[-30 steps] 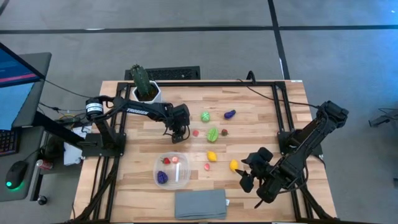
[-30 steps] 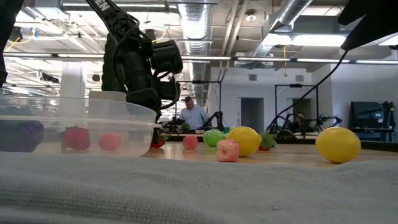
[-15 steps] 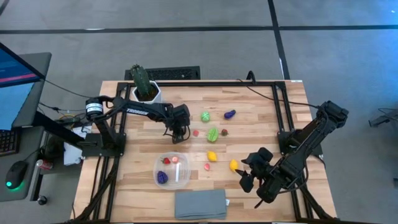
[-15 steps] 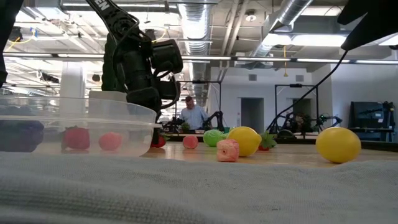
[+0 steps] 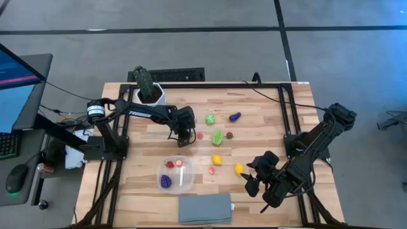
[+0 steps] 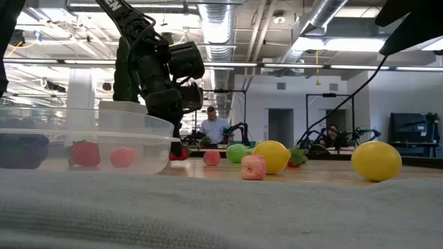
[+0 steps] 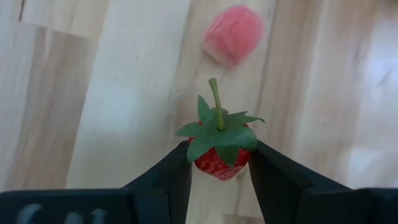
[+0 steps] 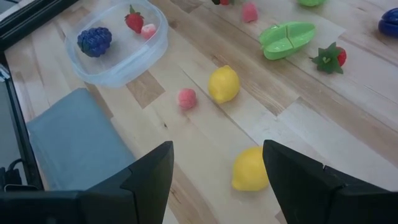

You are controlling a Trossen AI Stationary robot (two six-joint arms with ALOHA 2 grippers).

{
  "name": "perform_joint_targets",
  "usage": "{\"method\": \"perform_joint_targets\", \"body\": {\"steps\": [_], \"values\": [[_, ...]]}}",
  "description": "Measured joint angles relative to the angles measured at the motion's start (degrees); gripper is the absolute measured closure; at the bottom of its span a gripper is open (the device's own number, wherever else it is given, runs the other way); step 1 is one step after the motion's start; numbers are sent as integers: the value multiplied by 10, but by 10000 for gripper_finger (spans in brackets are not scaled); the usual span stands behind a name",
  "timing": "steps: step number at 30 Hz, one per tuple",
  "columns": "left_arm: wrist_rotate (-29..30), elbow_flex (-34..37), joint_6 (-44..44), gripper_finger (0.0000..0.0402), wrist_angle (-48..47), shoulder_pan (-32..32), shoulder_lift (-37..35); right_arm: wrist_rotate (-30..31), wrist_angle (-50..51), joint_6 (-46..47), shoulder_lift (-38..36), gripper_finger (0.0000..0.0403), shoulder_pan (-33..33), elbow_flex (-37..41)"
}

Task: Pick and placing Produce into tupperware
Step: Put the left strawberry into the transparent bin

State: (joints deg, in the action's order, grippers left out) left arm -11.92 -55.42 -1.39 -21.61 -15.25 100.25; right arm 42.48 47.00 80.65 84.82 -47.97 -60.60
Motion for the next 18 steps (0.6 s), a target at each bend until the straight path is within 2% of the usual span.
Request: {"method": "perform_joint_targets", "body": {"steps": [9,18], "values": [[-2,-1,-11,265,28,14,-59,0,5,-1,0,132,0,0],[34,-1,-26,264,34,36,-169,-1,5,-1,0,132,0,0]]}}
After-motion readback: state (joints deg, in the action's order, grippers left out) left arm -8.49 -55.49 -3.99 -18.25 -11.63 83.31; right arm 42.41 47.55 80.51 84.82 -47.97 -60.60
